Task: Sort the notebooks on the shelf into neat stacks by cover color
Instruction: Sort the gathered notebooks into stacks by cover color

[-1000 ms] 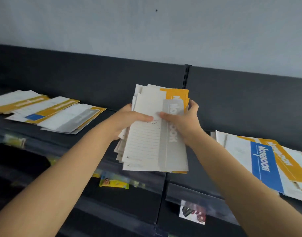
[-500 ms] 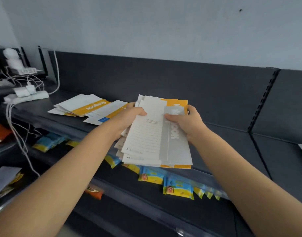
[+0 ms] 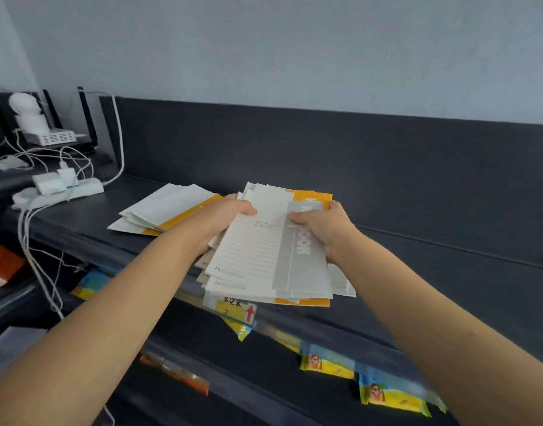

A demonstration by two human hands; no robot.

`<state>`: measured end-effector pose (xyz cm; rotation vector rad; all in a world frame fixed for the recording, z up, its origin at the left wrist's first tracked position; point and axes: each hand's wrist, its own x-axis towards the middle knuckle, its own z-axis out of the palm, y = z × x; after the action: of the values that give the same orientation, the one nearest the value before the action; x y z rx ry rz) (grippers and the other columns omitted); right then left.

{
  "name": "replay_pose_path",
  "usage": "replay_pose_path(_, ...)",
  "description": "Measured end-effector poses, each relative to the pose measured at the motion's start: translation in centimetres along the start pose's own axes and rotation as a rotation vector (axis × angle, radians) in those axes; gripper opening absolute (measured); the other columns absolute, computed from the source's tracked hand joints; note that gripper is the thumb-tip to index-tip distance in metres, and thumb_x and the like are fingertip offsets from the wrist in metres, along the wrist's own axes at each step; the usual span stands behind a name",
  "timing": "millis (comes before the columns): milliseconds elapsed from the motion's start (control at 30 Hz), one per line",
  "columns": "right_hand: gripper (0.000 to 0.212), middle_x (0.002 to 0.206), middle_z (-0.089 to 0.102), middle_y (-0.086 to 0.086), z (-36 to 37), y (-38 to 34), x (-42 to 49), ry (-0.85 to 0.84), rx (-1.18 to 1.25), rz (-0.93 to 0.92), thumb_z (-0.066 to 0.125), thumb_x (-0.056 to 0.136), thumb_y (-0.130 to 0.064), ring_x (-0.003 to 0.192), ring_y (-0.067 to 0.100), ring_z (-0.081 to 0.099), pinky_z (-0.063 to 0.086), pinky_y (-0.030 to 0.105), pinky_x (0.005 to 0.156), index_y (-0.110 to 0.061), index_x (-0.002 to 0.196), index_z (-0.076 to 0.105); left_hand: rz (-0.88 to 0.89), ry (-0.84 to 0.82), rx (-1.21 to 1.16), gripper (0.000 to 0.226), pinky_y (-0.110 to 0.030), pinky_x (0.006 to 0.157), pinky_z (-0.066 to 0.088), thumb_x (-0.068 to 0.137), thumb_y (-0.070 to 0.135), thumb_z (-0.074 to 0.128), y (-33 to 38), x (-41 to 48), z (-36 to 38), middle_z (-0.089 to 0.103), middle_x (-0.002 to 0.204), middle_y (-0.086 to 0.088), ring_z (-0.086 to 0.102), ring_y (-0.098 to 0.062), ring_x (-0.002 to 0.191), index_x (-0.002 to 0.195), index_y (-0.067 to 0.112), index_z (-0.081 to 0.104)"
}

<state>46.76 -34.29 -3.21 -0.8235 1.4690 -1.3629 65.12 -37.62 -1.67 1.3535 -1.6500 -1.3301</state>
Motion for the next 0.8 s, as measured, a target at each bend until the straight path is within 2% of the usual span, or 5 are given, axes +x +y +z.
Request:
replay_pose_path(100, 0.055, 0.110, 0.064, 0.012, 2.6, -0.1, 2.5, -0.042, -0.001, 0.041, 0.073, 0.079, -0.007, 0.085, 0.031, 0.069, 0.058, 0.047, 0.061, -0.015, 0.124, 0.042, -0.044, 0.007, -0.012, 0.040, -0.046, 0.101, 0.046, 0.070, 0.039, 0.066, -1.0, 2.1, -2.3, 0.075, 0.102, -0.001, 0.070, -0.024, 0.100, 0.106, 0.022, 0.068)
replay_pose_path(267, 0.061, 0.108, 0.066, 0.013, 6.6, -0.1, 5.3, -0.050, -0.023, 0.063, 0.076, 0.072, -0.006, 0.082, 0.033, 0.070, 0.058, 0.050, 0.058, -0.012, 0.125, 0.047, -0.117, -0.026, -0.066, 0.018, -0.032, 0.073, 0.049, 0.084, 0.031, 0.058, -1.8, 5.2, -5.7, 0.074, 0.083, -0.001, 0.070, -0.021, 0.074, 0.094, 0.018, 0.067)
replay_pose_path(500, 0.055, 0.105, 0.068, 0.013, 11.4, -0.3, 7.5, 0.035, -0.015, 0.080, 0.077, 0.074, -0.005, 0.081, 0.030, 0.071, 0.058, 0.041, 0.052, -0.009, 0.123, 0.052, -0.111, -0.081, 0.022, 0.042, -0.039, 0.088, 0.050, 0.078, 0.035, 0.063, -2.8, 9.6, -10.5, 0.074, 0.104, -0.008, 0.071, -0.029, 0.094, 0.114, 0.014, 0.066)
replay_pose_path(633, 0.026, 0.098, 0.069, 0.013, 14.7, -0.5, 7.5, 0.113, -0.038, 0.090, 0.069, 0.084, -0.007, 0.072, 0.025, 0.068, 0.052, 0.031, 0.049, -0.007, 0.107, 0.059, -0.041, -0.149, 0.109, 0.035, -0.040, 0.089, 0.051, 0.078, 0.032, 0.068, -3.3, 12.4, -13.6, 0.074, 0.102, -0.004, 0.071, -0.024, 0.094, 0.109, 0.017, 0.064)
replay_pose_path(800, 0.021, 0.090, 0.066, 0.010, 17.8, -0.9, 7.7, 0.235, -0.020, 0.110, 0.068, 0.086, -0.014, 0.069, 0.022, 0.064, 0.049, 0.030, 0.048, -0.009, 0.103, 0.057, -0.024, -0.206, 0.139, 0.018, -0.028, 0.066, 0.051, 0.082, 0.028, 0.072, -3.9, 15.4, -16.0, 0.072, 0.088, 0.001, 0.069, -0.015, 0.076, 0.096, 0.021, 0.062)
